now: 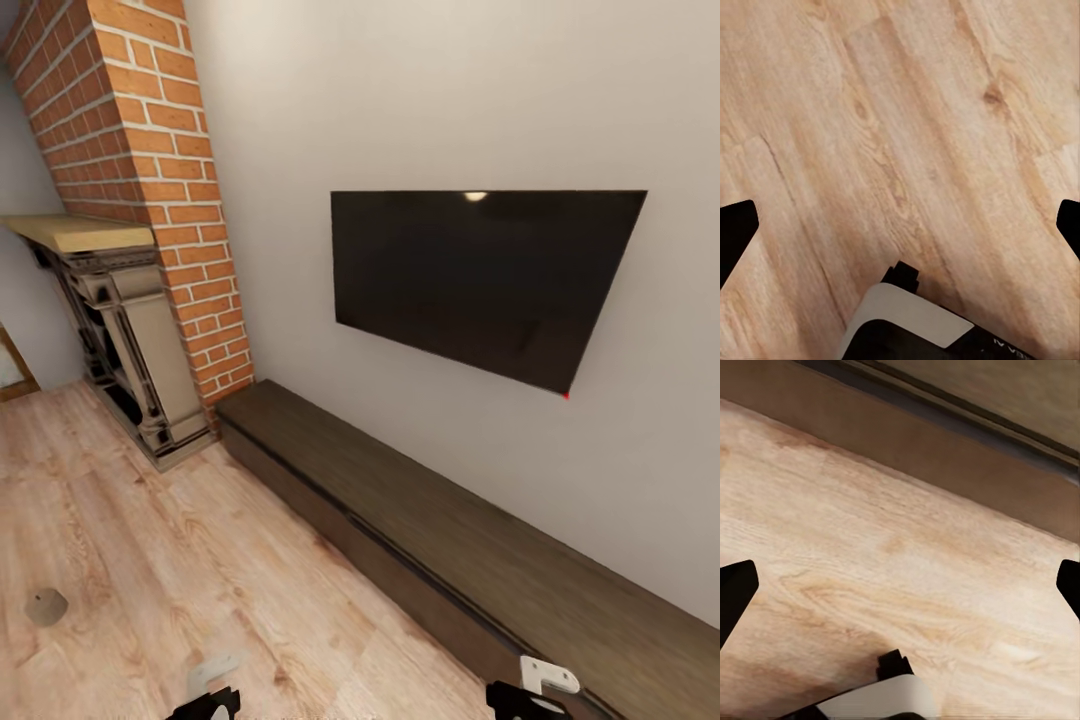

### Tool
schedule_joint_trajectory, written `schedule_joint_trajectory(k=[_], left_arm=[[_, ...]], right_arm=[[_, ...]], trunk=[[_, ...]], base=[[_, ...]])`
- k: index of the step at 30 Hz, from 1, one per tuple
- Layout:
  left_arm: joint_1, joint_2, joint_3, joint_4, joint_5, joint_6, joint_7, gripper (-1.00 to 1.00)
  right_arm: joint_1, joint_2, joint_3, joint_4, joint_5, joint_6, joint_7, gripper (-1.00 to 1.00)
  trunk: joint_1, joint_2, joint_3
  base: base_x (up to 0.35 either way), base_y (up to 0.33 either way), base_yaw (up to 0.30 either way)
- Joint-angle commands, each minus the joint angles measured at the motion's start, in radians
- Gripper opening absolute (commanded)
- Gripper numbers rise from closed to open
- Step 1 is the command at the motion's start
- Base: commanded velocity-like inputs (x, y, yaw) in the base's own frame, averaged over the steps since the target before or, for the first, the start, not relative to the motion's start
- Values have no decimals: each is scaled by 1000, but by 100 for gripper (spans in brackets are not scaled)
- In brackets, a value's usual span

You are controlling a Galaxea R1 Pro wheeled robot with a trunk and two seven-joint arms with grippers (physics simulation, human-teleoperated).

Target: Place each of the two pumpkins and all three candles from the living room inside a cabinet in the living room (use any cabinet), then make sure every cabinet is closed, and position the cauldron so it is next to a table in the living room.

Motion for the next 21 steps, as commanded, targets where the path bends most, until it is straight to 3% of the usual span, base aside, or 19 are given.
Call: schedule_joint_trajectory(k=[1,13,21], left_arm=[[-1,0,-5,-2,6,4,8,100],[-1,0,-5,-2,6,4,9,100],[-1,0,-5,-2,6,4,8,100]], right_arm=[[-2,-2,6,7,-8,4,-9,100],[-6,-2,6,22,-8,5,-9,100],[-6,-1,5,22,-8,5,-10,100]], trunk=[[0,-1,-3],[0,-1,-20],[0,-1,-29]], base=[[0,0,146],[0,0,137],[0,0,220]])
